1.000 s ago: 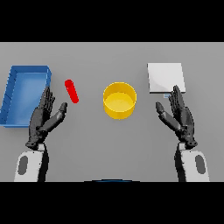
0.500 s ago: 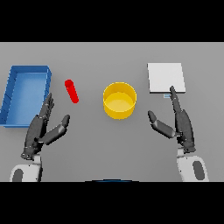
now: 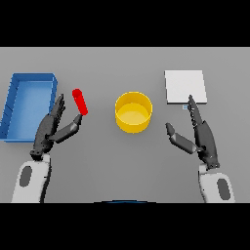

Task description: Pick up the red beaker and tilt it to pour out 1 green nut into yellow bowl. Pick up the yellow bowl and place it on the metallic measuring scale.

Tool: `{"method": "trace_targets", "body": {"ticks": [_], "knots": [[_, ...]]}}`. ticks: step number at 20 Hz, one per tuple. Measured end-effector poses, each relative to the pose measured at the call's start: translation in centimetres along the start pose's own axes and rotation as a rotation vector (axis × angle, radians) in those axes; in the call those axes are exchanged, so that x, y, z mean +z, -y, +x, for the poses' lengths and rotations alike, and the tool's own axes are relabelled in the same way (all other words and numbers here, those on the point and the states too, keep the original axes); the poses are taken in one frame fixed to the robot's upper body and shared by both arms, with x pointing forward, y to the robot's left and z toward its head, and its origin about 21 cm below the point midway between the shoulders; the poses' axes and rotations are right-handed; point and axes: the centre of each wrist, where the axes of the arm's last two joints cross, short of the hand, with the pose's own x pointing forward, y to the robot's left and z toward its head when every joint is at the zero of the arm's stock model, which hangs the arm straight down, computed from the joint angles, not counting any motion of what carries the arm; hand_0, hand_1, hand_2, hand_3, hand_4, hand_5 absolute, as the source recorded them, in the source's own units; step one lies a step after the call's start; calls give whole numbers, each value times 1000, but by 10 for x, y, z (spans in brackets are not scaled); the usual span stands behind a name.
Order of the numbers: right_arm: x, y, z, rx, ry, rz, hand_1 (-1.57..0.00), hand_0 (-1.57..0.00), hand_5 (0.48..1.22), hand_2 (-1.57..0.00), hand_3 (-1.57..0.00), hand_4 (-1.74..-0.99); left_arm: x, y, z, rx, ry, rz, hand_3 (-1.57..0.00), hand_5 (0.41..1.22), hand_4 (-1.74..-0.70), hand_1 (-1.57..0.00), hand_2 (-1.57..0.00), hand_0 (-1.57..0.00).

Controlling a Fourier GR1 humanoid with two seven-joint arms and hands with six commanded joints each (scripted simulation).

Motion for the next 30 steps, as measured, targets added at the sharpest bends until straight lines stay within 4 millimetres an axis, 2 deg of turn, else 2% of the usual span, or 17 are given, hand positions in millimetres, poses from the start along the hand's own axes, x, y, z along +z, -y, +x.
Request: {"method": "trace_targets", "body": {"ticks": [2,5,8,9,13,16,19,22,23,25,26,27,28,30], "knots": [[0,0,-2,-13,-5,6,1,1,627,1,1,-1225,-11,3,-9,-11,-10,-21,1,640,-1176,1,1,1],[0,-2,-3,-23,-5,12,1,1,625,1,1,-1227,-31,10,-11,-21,3,-36,1,637,-1183,1,1,1],[1,2,0,-6,5,8,1,1,627,1,1,-1222,-51,8,-3,-35,28,-44,1,651,-1200,1,1,1],[1,2,-2,-19,-4,10,1,1,628,1,1,-1229,-51,9,-7,-46,34,-54,1,654,-1201,1,1,1],[-1,2,-2,-26,-14,9,1,1,634,1,1,-1233,-72,12,-3,-78,14,-47,1,664,-1196,1,1,1],[1,3,-2,-23,-12,7,1,1,639,1,1,-1240,-79,20,-9,-79,-8,-46,1,673,-1207,1,1,1],[3,5,0,-23,-2,-2,1,1,642,1,1,-1245,-90,23,-8,-61,10,-33,1,695,-1246,1,1,1],[5,4,3,-27,-4,-5,1,1,646,1,1,-1246,-94,28,-17,5,50,-12,1,719,-1303,1,-6,1],[3,6,2,-26,-19,-8,1,1,644,1,1,-1244,-98,30,-17,27,48,-11,-37,738,-1328,-7,-54,-4],[2,5,-2,-27,-30,-9,1,1,645,1,1,-1240,-100,33,-20,54,60,-1,-254,787,-1401,-230,-287,-207],[3,5,0,-27,-15,-8,1,1,647,1,1,-1236,-99,37,-21,64,71,4,-518,874,-1410,-406,-457,-379],[4,5,2,-21,-4,-8,1,1,648,1,1,-1237,-102,38,-22,61,55,22,-728,943,-1471,-588,-662,-551],[4,4,2,-20,-11,-7,1,1,648,1,1,-1239,-105,40,-20,44,38,49,-884,999,-1519,-783,-844,-755],[4,5,2,-28,-11,-5,1,1,648,1,1,-1239,-109,45,-15,-30,50,51,-1058,1079,-1589,-1067,-1106,-1049]]}}
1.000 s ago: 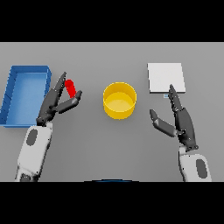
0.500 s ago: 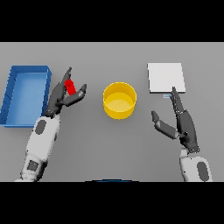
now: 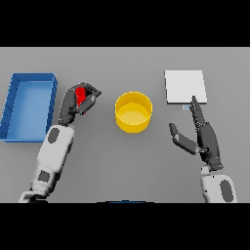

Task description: Pick up the red beaker and tilt it to pour out 1 green nut into yellow bowl. Pick up the yellow bowl and place it on the metallic measuring scale.

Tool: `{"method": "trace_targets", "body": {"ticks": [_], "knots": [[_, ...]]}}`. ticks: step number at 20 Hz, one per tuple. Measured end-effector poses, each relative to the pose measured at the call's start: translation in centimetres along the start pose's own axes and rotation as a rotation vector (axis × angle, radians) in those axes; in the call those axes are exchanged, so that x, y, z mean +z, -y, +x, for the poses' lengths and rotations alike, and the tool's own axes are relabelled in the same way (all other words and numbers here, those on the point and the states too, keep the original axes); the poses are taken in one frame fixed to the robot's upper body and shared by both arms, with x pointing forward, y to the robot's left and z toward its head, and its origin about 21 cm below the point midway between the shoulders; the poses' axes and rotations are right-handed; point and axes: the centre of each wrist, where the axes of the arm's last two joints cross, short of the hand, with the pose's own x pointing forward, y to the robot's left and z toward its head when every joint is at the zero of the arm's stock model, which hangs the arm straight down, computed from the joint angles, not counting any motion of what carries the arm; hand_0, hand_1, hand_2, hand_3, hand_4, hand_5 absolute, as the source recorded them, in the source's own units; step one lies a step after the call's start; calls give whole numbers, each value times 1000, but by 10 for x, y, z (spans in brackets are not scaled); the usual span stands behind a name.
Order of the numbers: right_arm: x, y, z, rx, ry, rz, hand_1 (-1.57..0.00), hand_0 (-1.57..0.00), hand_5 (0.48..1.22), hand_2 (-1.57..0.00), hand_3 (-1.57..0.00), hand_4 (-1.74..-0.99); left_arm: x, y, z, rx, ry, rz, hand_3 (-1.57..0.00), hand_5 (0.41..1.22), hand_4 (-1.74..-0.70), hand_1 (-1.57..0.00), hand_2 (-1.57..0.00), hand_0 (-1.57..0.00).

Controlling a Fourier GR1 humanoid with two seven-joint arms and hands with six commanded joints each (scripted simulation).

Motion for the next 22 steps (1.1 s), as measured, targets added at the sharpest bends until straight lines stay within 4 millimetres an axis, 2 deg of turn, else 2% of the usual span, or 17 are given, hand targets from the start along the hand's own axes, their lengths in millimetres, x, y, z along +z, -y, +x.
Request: {"method": "trace_targets", "body": {"ticks": [2,5,7,10,14,16,18,22], "knots": [[-1,1,-1,10,-1,-8,1,1,650,1,1,-1242,3,2,-1,-16,29,-8,-1154,1130,-1636,-1248,-1273,-1237],[0,-1,0,-7,1,1,1,1,644,1,1,-1255,2,2,2,-10,13,-20,-1357,1174,-1542,-1406,-1419,-1400],[0,-1,-3,-20,-6,-4,1,1,642,1,1,-1245,3,-1,-1,15,20,-19,-1434,1165,-1614,-1465,-1473,-1462],[-2,-3,-2,-5,-4,1,1,1,643,1,1,-1238,-1,-6,11,120,78,-33,-1501,1144,-1676,-1517,-1521,-1515],[4,-1,-3,17,13,-4,1,1,647,1,1,-1227,-4,-17,33,140,128,-46,-1542,1132,-1714,-1549,-1551,-1548],[4,-6,-4,19,17,5,1,1,653,1,1,-1219,-5,-19,44,103,154,-74,-1553,1130,-1724,-1557,-1558,-1556],[0,-1,-4,41,23,-5,1,1,659,1,1,-1219,-6,-19,50,59,151,-89,-1553,1133,-1724,-1557,-1558,-1556],[0,-2,-6,57,28,3,1,1,662,1,1,-1213,-14,-22,58,-18,148,-110,-1556,1138,-1727,-1560,-1561,-1559]]}}
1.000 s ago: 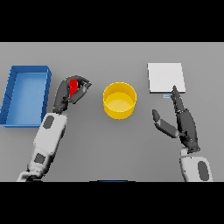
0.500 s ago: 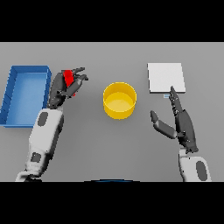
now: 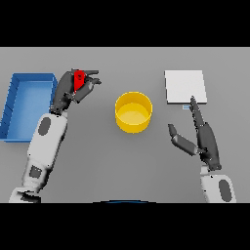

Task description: Pick up the red beaker and tilt it to pour out 1 green nut into yellow bowl. Pick up the yellow bowl and place it on the metallic measuring scale.

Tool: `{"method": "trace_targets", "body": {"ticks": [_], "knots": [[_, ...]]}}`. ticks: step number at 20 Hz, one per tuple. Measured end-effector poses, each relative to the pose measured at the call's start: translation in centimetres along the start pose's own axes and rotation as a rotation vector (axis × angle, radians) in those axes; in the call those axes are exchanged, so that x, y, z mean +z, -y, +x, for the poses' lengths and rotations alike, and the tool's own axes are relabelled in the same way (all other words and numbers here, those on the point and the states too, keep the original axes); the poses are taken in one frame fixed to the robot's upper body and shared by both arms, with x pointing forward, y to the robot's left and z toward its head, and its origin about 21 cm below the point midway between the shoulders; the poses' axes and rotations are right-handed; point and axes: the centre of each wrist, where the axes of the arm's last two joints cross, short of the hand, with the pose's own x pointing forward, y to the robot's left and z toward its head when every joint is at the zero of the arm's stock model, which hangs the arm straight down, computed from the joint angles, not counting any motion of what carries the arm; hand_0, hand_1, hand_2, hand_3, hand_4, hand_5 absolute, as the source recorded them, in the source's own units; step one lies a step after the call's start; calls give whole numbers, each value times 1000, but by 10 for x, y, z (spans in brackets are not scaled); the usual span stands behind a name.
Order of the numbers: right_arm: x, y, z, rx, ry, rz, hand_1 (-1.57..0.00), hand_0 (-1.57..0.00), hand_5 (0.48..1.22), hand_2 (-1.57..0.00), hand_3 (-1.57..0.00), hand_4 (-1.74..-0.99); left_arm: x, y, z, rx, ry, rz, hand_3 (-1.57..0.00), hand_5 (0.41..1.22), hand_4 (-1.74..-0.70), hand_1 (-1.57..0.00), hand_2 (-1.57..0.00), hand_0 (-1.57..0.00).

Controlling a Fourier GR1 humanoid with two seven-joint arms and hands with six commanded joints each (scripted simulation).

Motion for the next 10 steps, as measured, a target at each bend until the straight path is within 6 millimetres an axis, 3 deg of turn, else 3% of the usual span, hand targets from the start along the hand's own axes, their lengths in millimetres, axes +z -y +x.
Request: {"method": "trace_targets", "body": {"ticks": [4,10], "knots": [[-1,1,3,2,-11,-7,1,1,658,1,1,-1194,-11,-3,21,-222,3,-80,-1565,1120,-1735,-1566,-1567,-1566],[-1,-4,5,2,-15,10,1,1,667,1,1,-1178,-27,14,54,-610,10,-244,-1569,1139,-1740,-1570,-1570,-1570]]}}
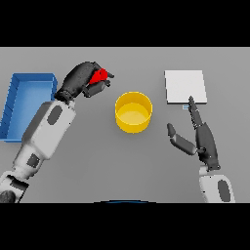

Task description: Pick up the red beaker and tilt it to pour out 1 green nut into yellow bowl. Pick up the yellow bowl and place it on the metallic measuring scale.

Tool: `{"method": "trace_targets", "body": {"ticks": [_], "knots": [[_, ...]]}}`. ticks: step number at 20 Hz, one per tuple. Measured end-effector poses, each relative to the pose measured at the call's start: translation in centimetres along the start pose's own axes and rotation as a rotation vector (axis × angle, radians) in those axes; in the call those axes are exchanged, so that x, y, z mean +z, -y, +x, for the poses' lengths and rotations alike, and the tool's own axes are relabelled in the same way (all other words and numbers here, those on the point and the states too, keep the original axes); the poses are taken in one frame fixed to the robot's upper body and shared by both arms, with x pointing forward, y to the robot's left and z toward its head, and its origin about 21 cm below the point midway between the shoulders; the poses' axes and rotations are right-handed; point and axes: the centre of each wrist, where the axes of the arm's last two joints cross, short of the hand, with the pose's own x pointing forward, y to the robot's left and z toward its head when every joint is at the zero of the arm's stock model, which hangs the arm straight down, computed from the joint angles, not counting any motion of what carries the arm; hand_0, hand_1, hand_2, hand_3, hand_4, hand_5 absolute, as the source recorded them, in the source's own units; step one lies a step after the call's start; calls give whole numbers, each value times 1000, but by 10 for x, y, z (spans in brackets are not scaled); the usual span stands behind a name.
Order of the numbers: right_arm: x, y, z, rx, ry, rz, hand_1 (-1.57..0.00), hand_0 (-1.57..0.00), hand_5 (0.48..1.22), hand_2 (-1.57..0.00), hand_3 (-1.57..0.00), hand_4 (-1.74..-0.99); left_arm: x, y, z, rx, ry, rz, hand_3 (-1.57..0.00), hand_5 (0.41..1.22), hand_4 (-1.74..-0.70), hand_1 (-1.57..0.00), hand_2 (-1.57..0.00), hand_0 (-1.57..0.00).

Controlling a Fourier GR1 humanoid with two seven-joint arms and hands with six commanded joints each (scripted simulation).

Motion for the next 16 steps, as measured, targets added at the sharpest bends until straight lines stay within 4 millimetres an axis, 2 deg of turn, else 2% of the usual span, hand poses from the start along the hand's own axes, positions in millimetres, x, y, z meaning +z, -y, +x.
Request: {"method": "trace_targets", "body": {"ticks": [2,6,7,9,10,14,16], "knots": [[-1,6,0,-13,5,-3,1,1,669,1,1,-1181,-5,-1,11,-124,16,-48,-1570,1162,-1740,-1570,-1570,-1570],[0,-1,1,-26,-13,1,1,1,676,1,1,-1187,-16,5,31,-429,21,-140,-1571,1197,-1741,-1571,-1571,-1571],[1,2,1,-24,-6,-1,1,1,675,1,1,-1191,-18,7,34,-484,20,-167,-1571,1202,-1689,-1571,-1571,-1571],[2,2,2,-36,-8,-3,1,1,675,1,1,-1191,-22,13,43,-605,23,-228,-1436,1209,-1705,-1571,-1571,-1571],[5,0,0,-41,-17,0,1,1,671,1,1,-1195,-24,11,43,-675,25,-254,-1383,1211,-1710,-1571,-1571,-1571],[5,-2,0,-85,-27,-10,1,1,639,1,1,-1206,-37,10,63,-907,66,-343,-1295,1217,-1719,-1571,-1571,-1571],[2,0,2,-94,-36,-19,1,1,624,1,1,-1220,-42,12,68,-990,101,-387,-1394,1218,-1723,-1571,-1571,-1571]]}}
